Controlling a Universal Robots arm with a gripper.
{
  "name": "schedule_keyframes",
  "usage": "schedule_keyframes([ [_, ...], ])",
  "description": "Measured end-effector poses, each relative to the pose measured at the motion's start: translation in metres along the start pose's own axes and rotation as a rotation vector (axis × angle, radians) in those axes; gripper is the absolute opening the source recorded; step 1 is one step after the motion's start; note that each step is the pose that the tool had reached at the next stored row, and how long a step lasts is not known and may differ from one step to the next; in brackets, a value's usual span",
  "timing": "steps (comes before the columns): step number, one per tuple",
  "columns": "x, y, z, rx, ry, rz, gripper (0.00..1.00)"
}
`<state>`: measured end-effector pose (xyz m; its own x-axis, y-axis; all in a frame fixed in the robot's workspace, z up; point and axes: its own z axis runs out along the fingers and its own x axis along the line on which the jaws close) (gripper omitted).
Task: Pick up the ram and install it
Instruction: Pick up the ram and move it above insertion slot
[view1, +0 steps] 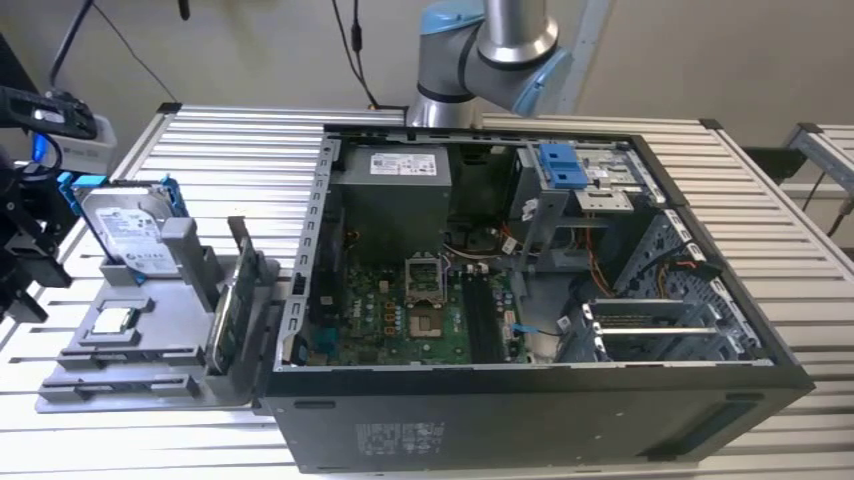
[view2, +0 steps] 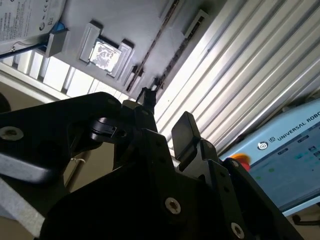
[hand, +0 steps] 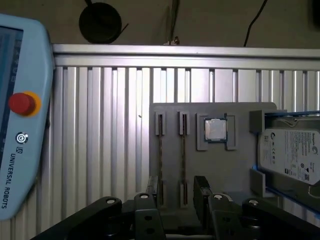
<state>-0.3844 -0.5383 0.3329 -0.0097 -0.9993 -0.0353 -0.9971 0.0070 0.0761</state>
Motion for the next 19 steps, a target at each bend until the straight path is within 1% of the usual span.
schedule_keyframes([
  [14,0.0004,-0.0009,0.0119,0.0006,0.0002,-0.003,0.42],
  [17,0.0006,-0.0012,0.0160,0.0032,0.0017,-0.013,0.42],
  [19,0.0006,-0.0014,0.0187,0.0048,0.0032,-0.032,0.42],
])
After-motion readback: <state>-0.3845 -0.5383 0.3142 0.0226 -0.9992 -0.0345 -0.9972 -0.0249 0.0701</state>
